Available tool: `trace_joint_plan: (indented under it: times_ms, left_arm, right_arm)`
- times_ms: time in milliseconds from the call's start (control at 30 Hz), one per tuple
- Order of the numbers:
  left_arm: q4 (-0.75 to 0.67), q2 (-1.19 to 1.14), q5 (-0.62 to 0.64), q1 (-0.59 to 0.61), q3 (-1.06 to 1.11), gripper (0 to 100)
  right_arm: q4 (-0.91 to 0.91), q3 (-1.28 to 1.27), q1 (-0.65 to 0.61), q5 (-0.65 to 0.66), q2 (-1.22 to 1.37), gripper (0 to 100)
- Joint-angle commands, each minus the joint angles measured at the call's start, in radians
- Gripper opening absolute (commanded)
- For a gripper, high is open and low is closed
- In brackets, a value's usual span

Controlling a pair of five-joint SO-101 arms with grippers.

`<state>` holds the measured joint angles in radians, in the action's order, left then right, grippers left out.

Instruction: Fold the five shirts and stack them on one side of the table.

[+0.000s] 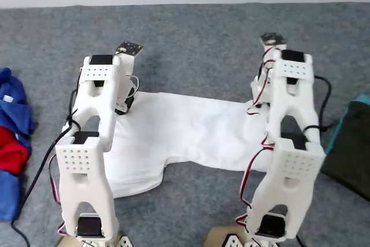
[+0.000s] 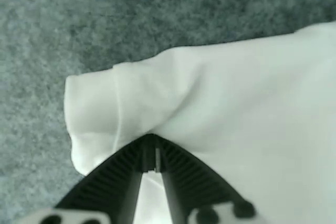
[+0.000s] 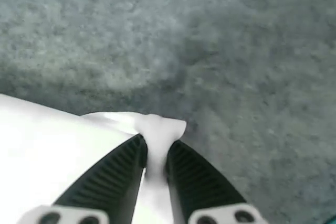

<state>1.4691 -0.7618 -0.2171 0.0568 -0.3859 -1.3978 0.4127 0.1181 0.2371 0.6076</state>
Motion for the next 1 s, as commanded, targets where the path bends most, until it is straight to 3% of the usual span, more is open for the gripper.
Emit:
trace_joint_plan:
  times_ms: [0,333,567,967]
  left_arm:
    - [0.0,-0.009,0.003,0.0,-0.027,0]
    - [0.0,-0.009,0.003,0.0,-0.027,0]
    - [0.0,-0.009,0.003,0.0,-0.027,0]
    - [0.021,-0.003,0.006,0.0,-0.03,0]
  right_arm:
    - [-0.019,0.054,0.051,0.008,-0.108,1.0]
    - [0.056,0.051,0.065,0.055,-0.054,1.9]
    - [0.03,0.054,0.056,0.028,-0.073,24.2]
    - [-0.079,0.054,-0.024,0.025,-0.259,24.7]
